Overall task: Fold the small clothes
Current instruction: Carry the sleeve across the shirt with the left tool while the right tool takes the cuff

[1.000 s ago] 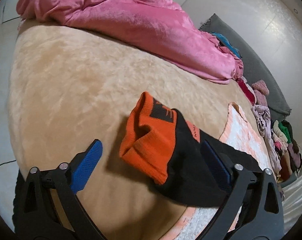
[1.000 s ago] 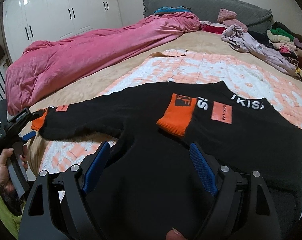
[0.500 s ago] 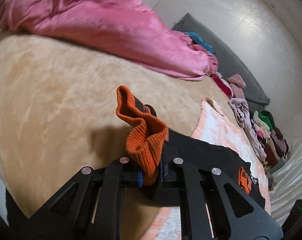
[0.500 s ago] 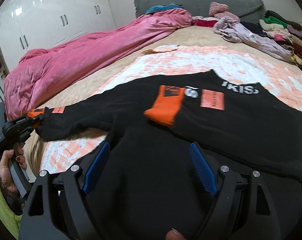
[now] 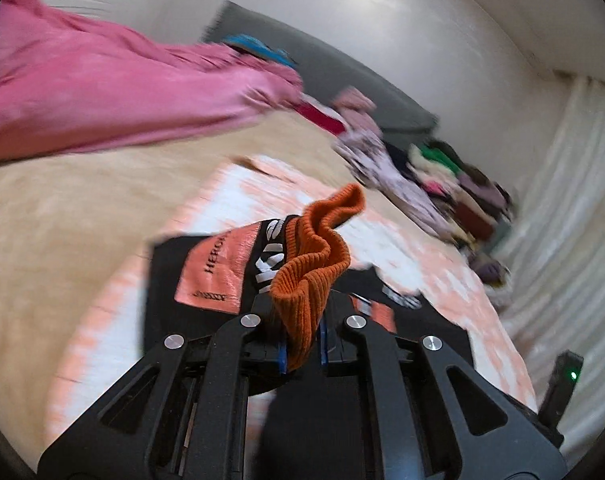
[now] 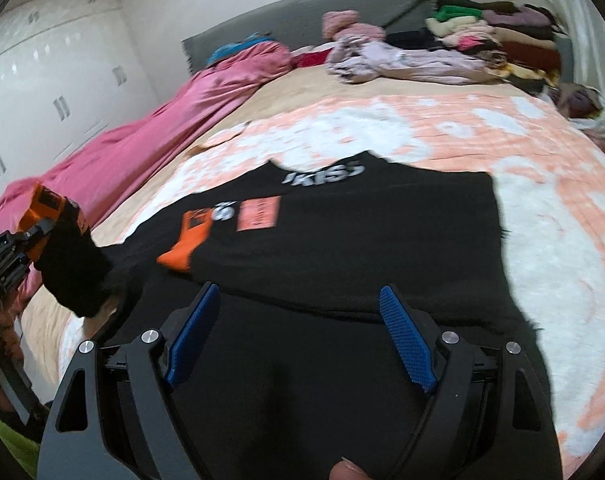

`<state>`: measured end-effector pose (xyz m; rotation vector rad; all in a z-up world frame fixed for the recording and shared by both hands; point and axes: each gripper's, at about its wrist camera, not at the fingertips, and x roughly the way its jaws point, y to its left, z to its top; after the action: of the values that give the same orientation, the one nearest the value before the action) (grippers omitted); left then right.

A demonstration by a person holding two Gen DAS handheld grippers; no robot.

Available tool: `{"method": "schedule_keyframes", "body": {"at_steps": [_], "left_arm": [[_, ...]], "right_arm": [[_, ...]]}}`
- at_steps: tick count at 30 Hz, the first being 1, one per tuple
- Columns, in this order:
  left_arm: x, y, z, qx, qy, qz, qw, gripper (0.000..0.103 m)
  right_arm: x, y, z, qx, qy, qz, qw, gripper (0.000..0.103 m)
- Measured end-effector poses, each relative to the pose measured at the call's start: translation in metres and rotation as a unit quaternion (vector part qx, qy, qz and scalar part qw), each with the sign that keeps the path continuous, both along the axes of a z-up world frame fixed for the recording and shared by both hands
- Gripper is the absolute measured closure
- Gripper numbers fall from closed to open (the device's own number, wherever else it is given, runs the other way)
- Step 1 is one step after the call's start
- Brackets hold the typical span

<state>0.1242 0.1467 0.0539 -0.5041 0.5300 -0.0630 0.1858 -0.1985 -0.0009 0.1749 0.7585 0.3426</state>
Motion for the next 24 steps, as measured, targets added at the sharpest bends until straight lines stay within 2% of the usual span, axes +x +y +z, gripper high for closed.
{"method": "schedule_keyframes", "body": {"at_steps": [6, 8, 10, 14, 16, 18, 24], "left_arm": [[0.031, -0.070, -0.024, 0.032, 0.042, -0.085, 0.9950, 0.099], [0.037, -0.088, -0.036, 0.046, 0.054, -0.114, 0.9910, 0.093], [0.040, -0.100, -0.045, 0.052, 0.061, -0.137, 0.9874, 0.075], [0.037, -0.116, -0.051, 0.058, 0.067, -0.161, 0.9829, 0.071], [0.034, -0.110, -0.051, 0.054, 0.062, -0.156, 0.9843, 0.068], [0.030, -0.102, -0.047, 0.071, 0.051, -0.128, 0.9879, 0.066], [0.028, -0.059, -0.037, 0.101, 0.035, -0.036, 0.9936, 0.055]], "right_arm": [[-0.001, -0.039, -0.002, 0.013, 0.000, -0.042, 0.999, 0.022], [-0.001, -0.046, -0.002, 0.016, 0.000, -0.050, 0.999, 0.022], [-0.001, -0.053, -0.003, 0.020, 0.000, -0.057, 0.998, 0.022], [0.001, -0.057, -0.003, 0.027, 0.002, -0.062, 0.998, 0.022], [0.004, -0.054, -0.005, 0.030, 0.006, -0.057, 0.998, 0.022], [0.006, -0.046, -0.006, 0.032, 0.012, -0.047, 0.998, 0.022], [0.012, 0.016, -0.012, 0.038, 0.037, 0.041, 0.998, 0.022]]}}
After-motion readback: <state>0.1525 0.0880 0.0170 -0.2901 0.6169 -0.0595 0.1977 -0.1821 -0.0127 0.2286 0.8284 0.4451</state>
